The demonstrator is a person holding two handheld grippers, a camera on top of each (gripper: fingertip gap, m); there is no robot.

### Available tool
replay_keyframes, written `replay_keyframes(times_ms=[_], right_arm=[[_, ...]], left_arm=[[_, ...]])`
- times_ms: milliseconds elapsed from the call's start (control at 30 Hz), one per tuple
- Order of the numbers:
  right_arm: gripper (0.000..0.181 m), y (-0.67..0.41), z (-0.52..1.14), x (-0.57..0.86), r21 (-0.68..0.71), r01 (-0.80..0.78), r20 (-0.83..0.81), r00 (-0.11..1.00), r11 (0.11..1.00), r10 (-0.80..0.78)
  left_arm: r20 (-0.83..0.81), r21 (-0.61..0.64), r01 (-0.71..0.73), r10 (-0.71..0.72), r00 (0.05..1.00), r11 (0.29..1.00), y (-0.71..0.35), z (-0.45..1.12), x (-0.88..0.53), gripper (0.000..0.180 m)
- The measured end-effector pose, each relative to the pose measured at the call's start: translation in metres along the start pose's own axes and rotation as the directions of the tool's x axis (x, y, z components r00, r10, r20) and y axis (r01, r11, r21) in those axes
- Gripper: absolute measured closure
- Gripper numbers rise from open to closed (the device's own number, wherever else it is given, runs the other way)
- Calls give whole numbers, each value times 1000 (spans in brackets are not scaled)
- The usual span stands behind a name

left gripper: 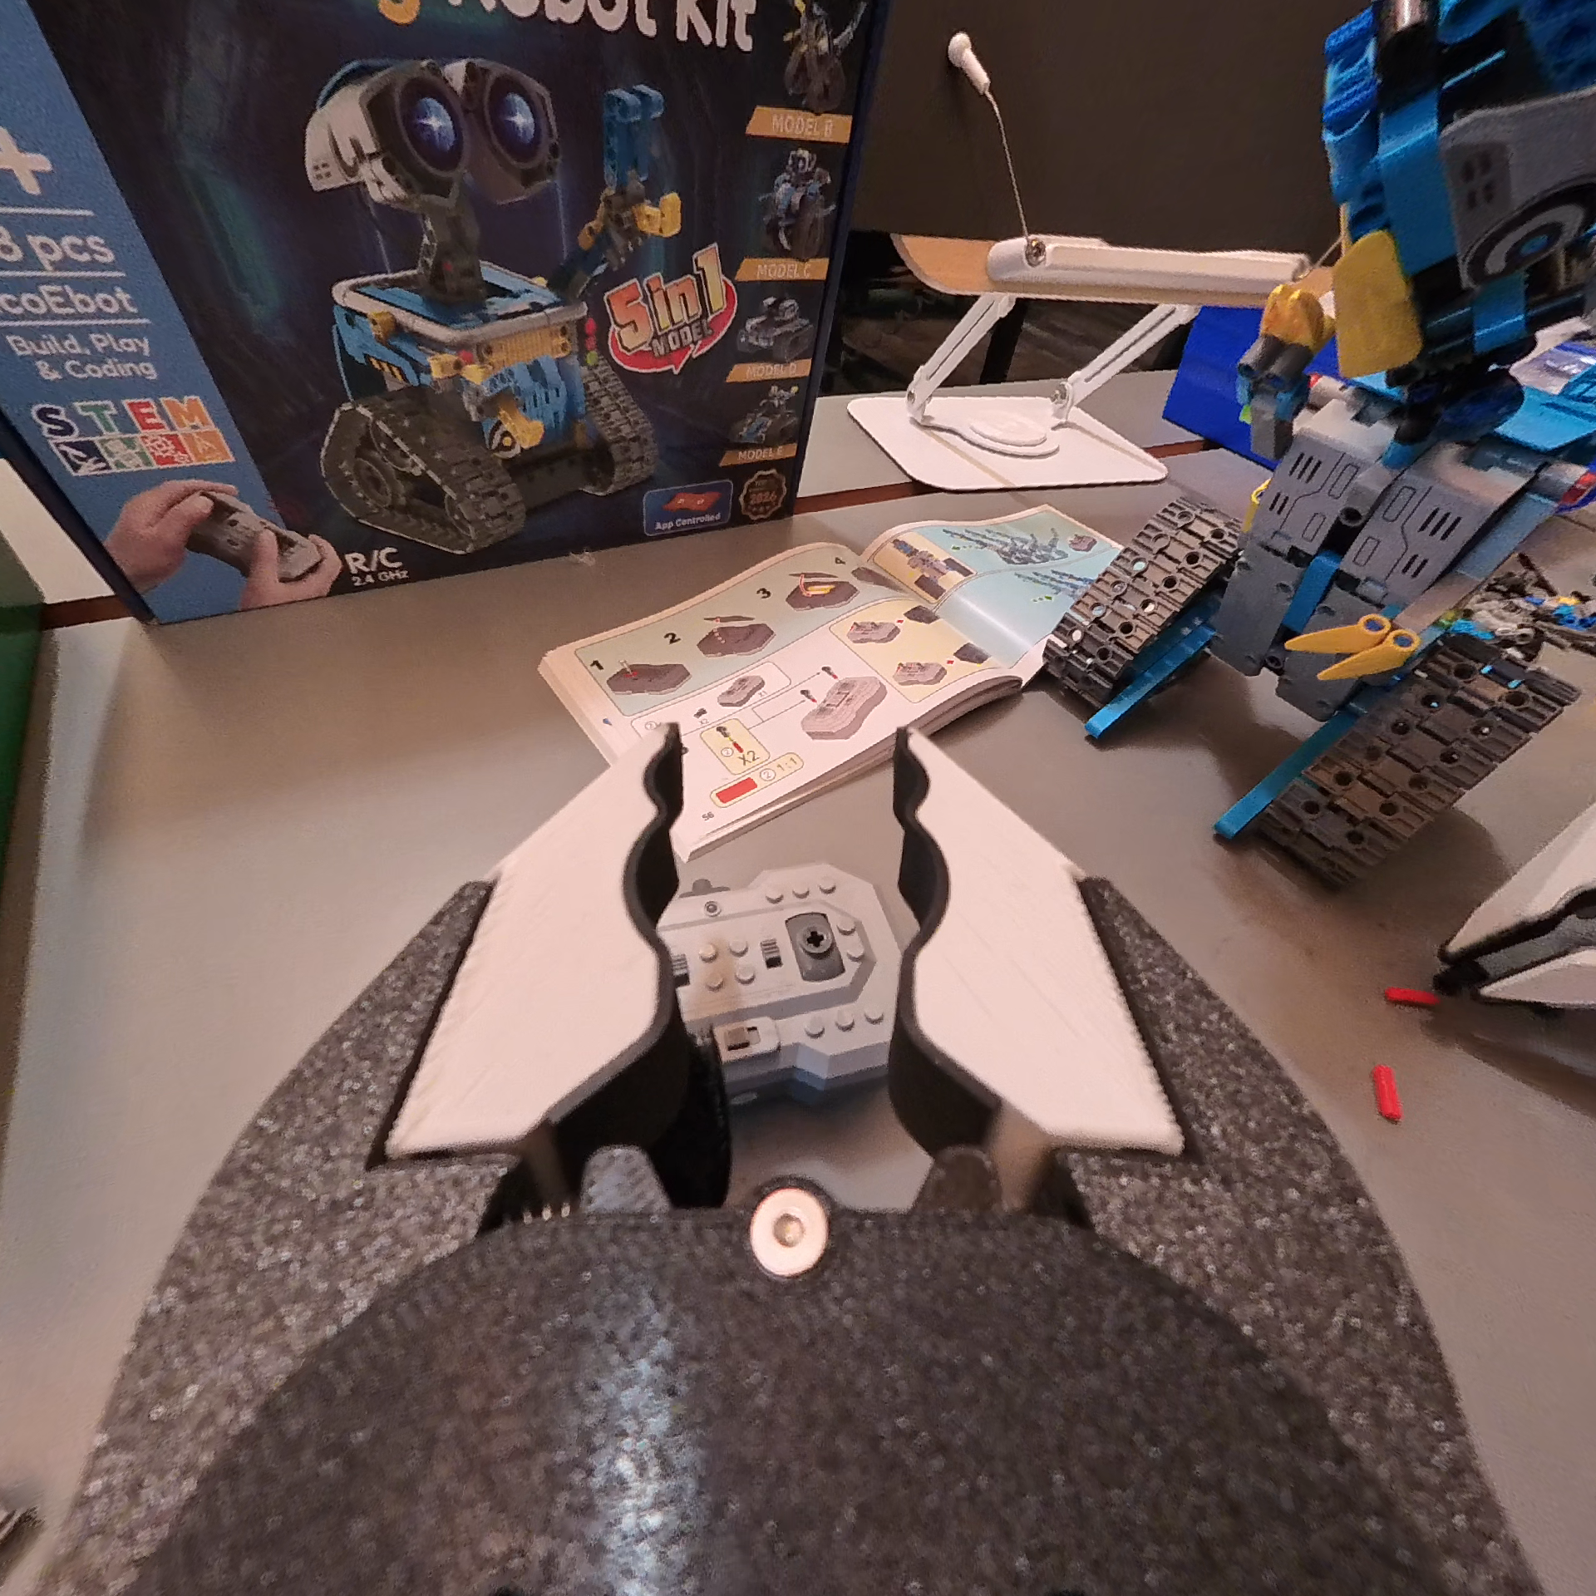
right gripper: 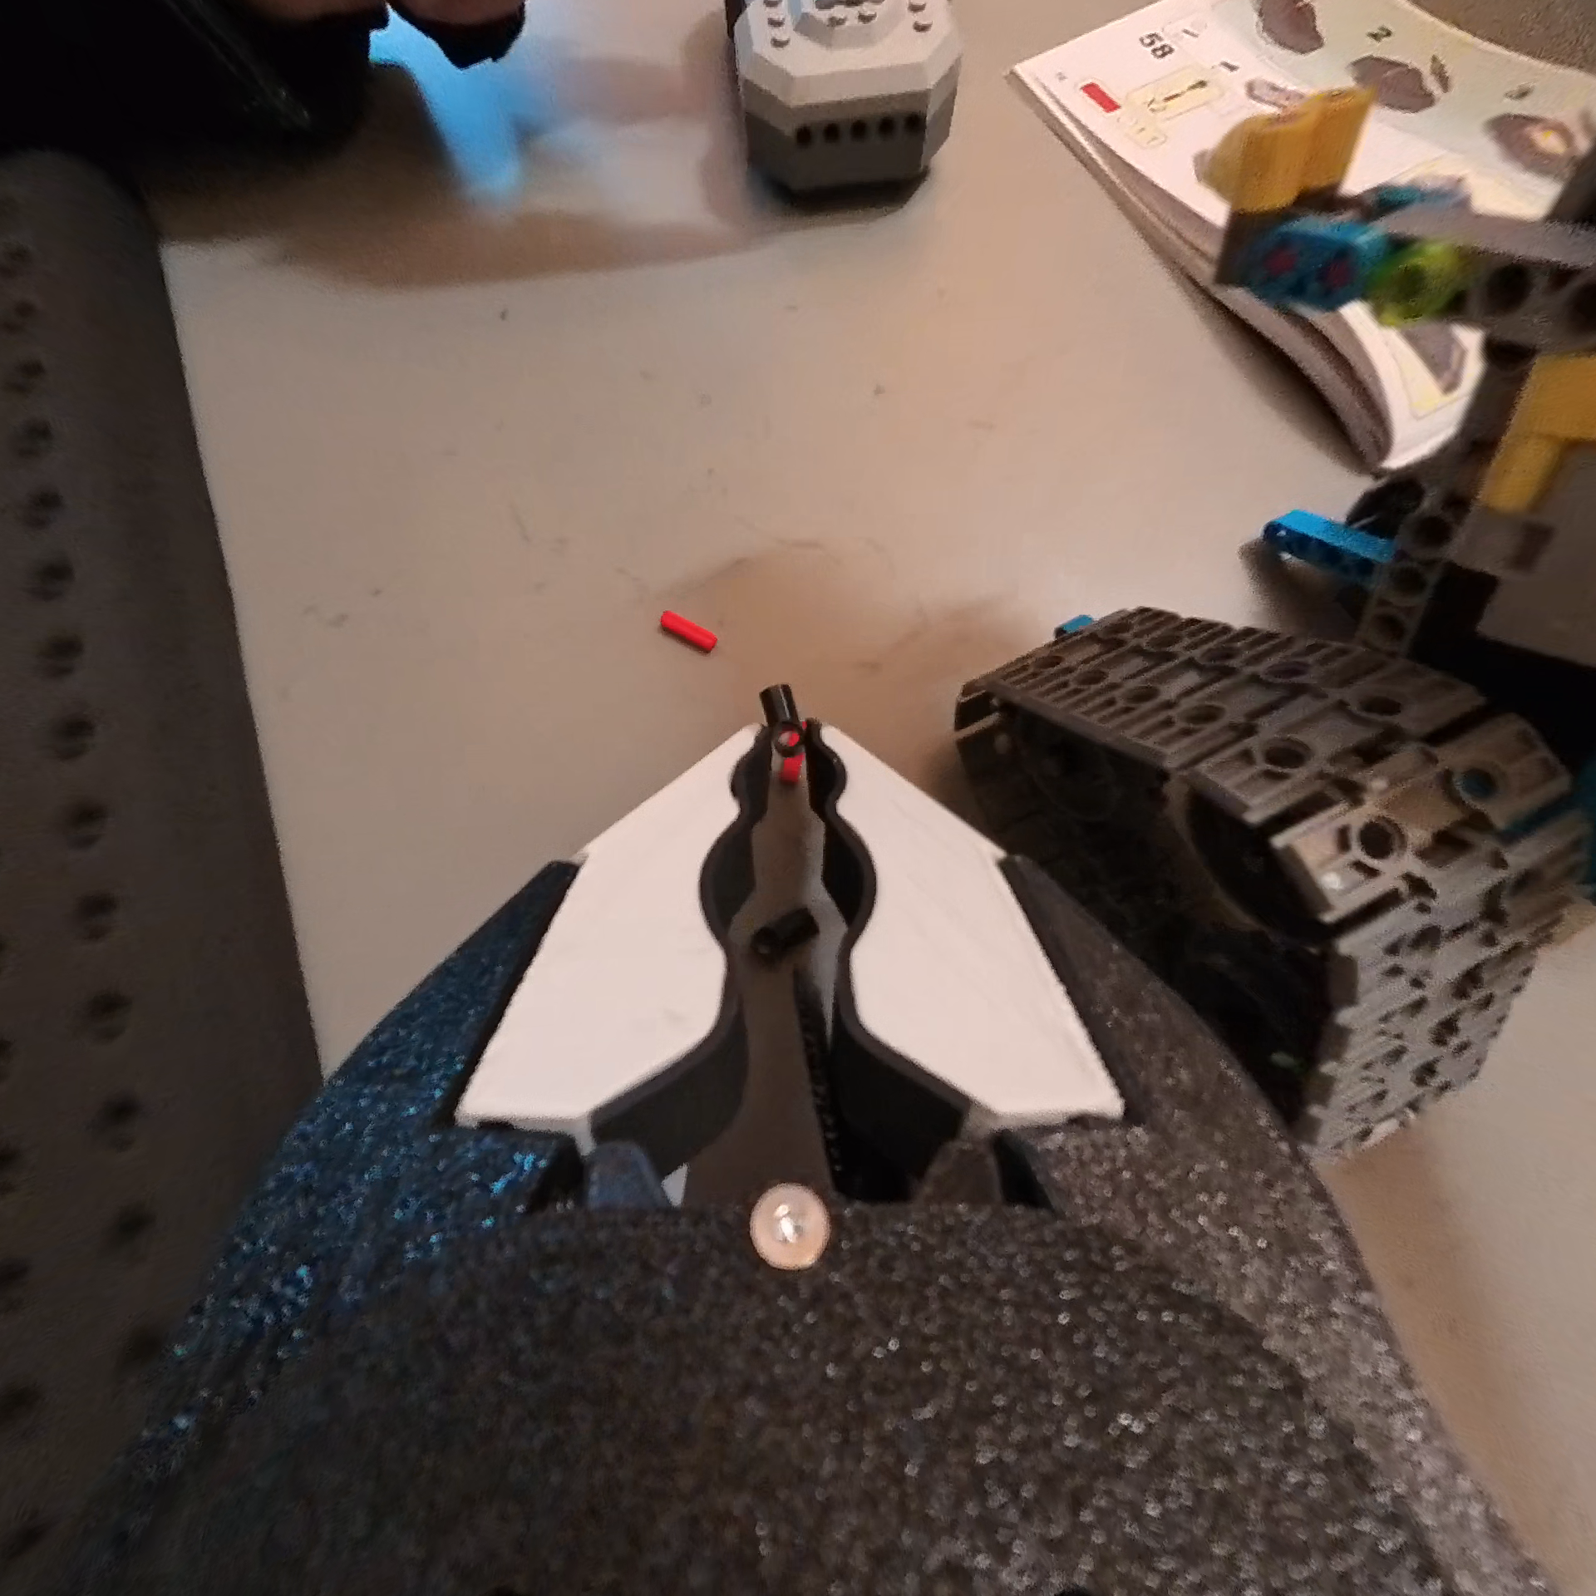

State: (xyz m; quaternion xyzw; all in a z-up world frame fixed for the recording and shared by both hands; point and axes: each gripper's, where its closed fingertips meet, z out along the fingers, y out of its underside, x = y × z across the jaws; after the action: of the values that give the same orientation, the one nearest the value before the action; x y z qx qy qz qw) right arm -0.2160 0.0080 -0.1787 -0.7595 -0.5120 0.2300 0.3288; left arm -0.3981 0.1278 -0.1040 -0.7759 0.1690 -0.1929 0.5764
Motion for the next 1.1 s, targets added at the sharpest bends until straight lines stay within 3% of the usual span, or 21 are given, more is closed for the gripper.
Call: replay_keyframes(times_ms=[167, 267, 367, 500, 633, 700, 867, 1100], right_arm=[[174, 0, 4, -16, 7, -7, 75, 997, 1000, 6], [174, 3, 7, -23, -18, 5, 95, 995, 1000, -3], [174, 9, 11, -23, -52, 25, 84, 996, 998, -20], [174, 13, 11, -25, -61, 26, 85, 996, 998, -21], [174, 13, 11, -25, -69, 37, 71, 997, 997, -32], [174, 14, 10, -24, -73, 47, 60, 997, 996, -42], [174, 16, 8, -23, -72, 53, 51, 997, 996, -49], [174, 17, 7, -24, -69, 33, 55, 998, 997, -30]], left_arm=[[67, 18, -57, 55, 996, 998, -10, -5, -15, 132], [23, -90, -81, 84, 996, 993, -1, -6, -24, 130], [-100, -221, -5, -17, 995, 975, 23, -10, -16, 104], [-28, -339, -73, 68, 997, 938, 50, -11, -31, 55], [-82, -439, -58, 25, 996, 897, 75, -5, -15, 58], [-56, -450, -98, 81, 995, 888, 79, -4, -15, 66], [-50, -450, -147, 139, 989, 881, 84, -1, 7, 67], [34, -520, -91, 127, 991, 849, 98, -33, 44, 68]])
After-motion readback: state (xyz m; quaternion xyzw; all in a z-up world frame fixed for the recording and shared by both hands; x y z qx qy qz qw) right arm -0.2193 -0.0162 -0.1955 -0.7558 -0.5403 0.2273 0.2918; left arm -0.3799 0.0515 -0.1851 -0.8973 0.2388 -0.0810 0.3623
